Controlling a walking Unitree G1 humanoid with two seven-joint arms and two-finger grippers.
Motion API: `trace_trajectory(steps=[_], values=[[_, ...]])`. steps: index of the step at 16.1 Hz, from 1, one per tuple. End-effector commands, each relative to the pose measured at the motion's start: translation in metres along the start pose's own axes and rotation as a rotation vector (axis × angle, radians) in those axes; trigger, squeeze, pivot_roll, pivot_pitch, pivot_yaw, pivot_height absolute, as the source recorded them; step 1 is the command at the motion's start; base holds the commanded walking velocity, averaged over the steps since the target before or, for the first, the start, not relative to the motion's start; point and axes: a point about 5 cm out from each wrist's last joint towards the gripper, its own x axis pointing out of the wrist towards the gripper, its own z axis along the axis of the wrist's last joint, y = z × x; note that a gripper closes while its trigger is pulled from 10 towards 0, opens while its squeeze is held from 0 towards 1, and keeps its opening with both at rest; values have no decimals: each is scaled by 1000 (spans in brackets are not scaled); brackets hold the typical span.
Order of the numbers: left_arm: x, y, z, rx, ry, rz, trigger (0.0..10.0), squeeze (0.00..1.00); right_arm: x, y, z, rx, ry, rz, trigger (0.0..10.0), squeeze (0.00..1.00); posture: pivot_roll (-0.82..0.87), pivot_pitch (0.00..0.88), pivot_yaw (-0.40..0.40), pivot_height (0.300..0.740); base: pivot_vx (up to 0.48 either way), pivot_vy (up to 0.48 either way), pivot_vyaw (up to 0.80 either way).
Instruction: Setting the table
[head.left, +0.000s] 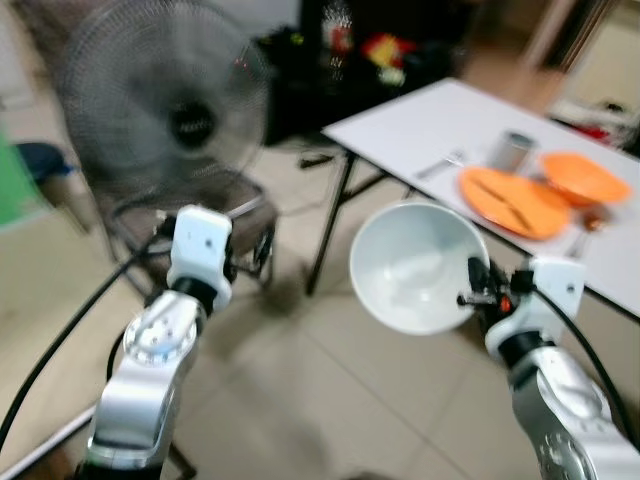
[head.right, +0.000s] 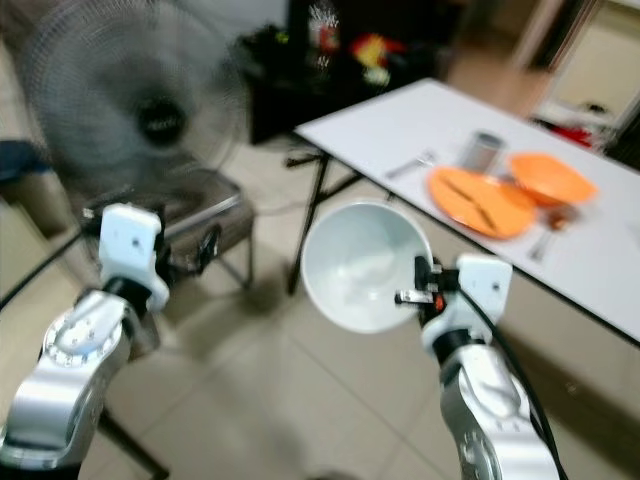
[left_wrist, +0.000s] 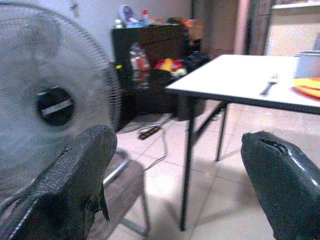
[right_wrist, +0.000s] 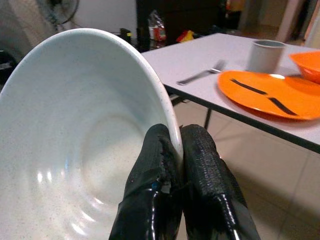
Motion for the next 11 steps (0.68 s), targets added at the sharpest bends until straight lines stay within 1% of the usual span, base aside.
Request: trace_trajectory(steps=[1, 10, 11], values=[[2, -4, 2, -1, -7, -16, 10000, 0, -1, -4, 7, -10, -39, -13, 10000, 0, 33, 0, -63, 740, 0, -259, -800], [5, -6, 2, 3, -11, -39, 10000, 0, -2, -4, 7, -1, -40, -29, 10000, 0, 22, 0, -48, 740, 0, -255, -800], [5, -7, 1, -15, -9, -42, 10000, 0, -2, -5, 7, 0, -41, -32, 10000, 0, 21, 0, -47, 740, 0, 0, -800]])
